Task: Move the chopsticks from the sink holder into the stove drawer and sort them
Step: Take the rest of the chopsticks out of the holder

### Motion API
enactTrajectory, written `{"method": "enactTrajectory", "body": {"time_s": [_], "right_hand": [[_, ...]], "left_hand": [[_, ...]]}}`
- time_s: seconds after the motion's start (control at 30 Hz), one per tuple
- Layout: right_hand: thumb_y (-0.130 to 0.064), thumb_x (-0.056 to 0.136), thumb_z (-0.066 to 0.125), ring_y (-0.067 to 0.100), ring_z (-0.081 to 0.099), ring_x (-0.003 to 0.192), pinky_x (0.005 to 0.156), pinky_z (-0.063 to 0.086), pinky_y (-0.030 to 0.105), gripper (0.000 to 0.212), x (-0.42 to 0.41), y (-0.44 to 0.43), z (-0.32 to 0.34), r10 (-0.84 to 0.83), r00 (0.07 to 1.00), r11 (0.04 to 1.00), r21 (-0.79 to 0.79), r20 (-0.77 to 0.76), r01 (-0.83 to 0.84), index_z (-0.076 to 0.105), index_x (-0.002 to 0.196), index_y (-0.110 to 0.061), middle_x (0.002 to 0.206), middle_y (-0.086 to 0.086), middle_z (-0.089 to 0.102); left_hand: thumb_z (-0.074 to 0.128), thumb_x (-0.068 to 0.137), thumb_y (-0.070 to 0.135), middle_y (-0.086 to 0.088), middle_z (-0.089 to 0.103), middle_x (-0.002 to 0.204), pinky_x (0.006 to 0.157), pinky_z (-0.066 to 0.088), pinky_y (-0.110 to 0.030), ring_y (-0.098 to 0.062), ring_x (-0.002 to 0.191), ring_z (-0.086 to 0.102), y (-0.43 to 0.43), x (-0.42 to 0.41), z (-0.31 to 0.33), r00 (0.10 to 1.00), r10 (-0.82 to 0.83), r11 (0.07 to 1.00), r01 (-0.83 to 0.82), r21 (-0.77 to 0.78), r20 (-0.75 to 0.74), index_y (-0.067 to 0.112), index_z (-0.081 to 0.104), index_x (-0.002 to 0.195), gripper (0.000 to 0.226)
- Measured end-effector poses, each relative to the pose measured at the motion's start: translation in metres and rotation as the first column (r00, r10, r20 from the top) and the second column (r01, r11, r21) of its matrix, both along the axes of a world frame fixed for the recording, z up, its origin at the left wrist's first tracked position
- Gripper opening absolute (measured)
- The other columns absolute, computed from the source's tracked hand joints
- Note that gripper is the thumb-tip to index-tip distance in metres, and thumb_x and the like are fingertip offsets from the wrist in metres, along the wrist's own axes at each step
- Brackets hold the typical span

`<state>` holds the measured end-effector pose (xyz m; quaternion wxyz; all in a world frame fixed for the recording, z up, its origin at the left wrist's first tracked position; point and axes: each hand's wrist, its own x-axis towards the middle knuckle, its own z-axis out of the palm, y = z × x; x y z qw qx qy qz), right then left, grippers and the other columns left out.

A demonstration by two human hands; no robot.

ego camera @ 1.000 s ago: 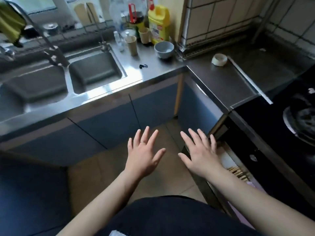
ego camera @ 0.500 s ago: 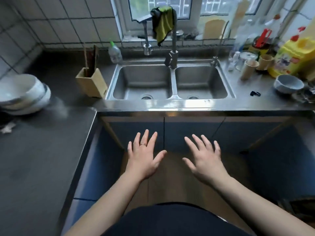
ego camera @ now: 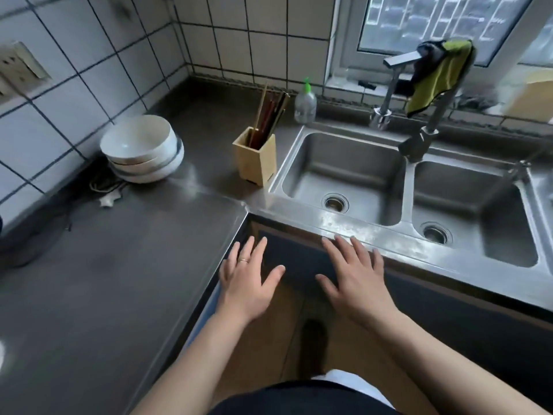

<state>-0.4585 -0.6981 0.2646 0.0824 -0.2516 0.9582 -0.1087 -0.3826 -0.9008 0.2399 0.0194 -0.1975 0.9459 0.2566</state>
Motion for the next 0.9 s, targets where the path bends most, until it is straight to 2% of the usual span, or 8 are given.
{"method": "enactTrajectory", "body": {"time_s": [0.23,0.37,0.47,0.57,0.67,0.77,0.9], "right_hand": [[-0.055,0.093,0.037,0.022,0.003,0.15,0.119,-0.001,0.05,0.065,-0.101,-0.052,0.014,0.092,0.996,0.995,-0.037,-0.011,-0.093,0.01,0.149,-0.038,0.162,-0.006,0.011],[-0.057,0.093,0.036,0.023,0.008,0.15,0.119,0.005,0.05,0.063,-0.155,-0.078,0.024,0.132,0.991,0.987,-0.091,-0.012,-0.133,0.014,0.149,-0.038,0.161,-0.005,0.016],[-0.057,0.094,0.037,0.022,0.01,0.149,0.12,0.009,0.049,0.065,-0.186,-0.097,0.031,0.129,0.992,0.983,-0.134,0.003,-0.128,0.012,0.15,-0.037,0.16,-0.007,0.017],[-0.053,0.093,0.044,0.018,0.017,0.147,0.119,0.018,0.043,0.069,-0.209,-0.117,0.037,0.106,0.993,0.965,-0.248,0.051,-0.09,0.014,0.151,-0.032,0.158,-0.008,0.022],[-0.047,0.093,0.05,0.015,0.02,0.146,0.119,0.021,0.037,0.072,-0.229,-0.14,0.04,0.077,0.983,0.922,-0.387,0.169,-0.006,0.016,0.152,-0.025,0.158,-0.007,0.024],[-0.044,0.093,0.053,0.011,0.021,0.146,0.118,0.022,0.031,0.074,-0.246,-0.161,0.042,0.019,0.955,0.869,-0.477,0.295,0.13,0.015,0.152,-0.023,0.158,-0.007,0.023],[-0.042,0.093,0.055,0.009,0.026,0.144,0.115,0.024,0.027,0.074,-0.267,-0.188,0.044,-0.053,0.93,0.823,-0.512,0.363,0.247,0.016,0.153,-0.021,0.157,-0.007,0.028]], "left_hand": [[0.03,0.085,0.064,0.006,0.021,0.162,0.12,0.012,-0.043,-0.019,0.15,0.006,-0.042,-0.086,0.019,0.984,0.162,0.986,-0.159,0.045,-0.072,0.031,0.026,0.153,0.076],[0.043,0.097,0.053,0.004,0.024,0.161,0.12,0.012,-0.04,-0.019,0.149,0.008,-0.065,-0.132,0.028,0.965,0.229,0.972,-0.218,0.093,-0.129,0.027,0.027,0.153,0.064],[0.05,0.096,0.048,0.003,0.027,0.16,0.12,0.017,-0.041,-0.018,0.149,0.011,-0.08,-0.161,0.035,0.954,0.256,0.961,-0.234,0.147,-0.153,0.025,0.029,0.152,0.064],[0.059,0.093,0.041,0.001,0.03,0.158,0.119,0.019,-0.04,-0.02,0.148,0.014,-0.098,-0.194,0.041,0.945,0.281,0.949,-0.247,0.197,-0.168,0.023,0.03,0.152,0.068],[0.068,0.088,0.036,-0.003,0.037,0.153,0.118,0.023,-0.045,-0.025,0.145,0.021,-0.121,-0.229,0.046,0.936,0.284,0.945,-0.238,0.223,-0.206,0.021,0.032,0.15,0.073],[0.072,0.085,0.036,-0.003,0.036,0.153,0.117,0.027,-0.049,-0.025,0.145,0.023,-0.144,-0.266,0.05,0.954,0.232,0.95,-0.18,0.256,-0.191,0.024,0.029,0.151,0.08],[0.079,0.077,0.044,-0.002,0.031,0.155,0.117,0.026,-0.051,-0.023,0.146,0.021,-0.171,-0.313,0.044,0.985,0.108,0.962,-0.07,0.264,-0.132,0.025,0.021,0.154,0.098]]}}
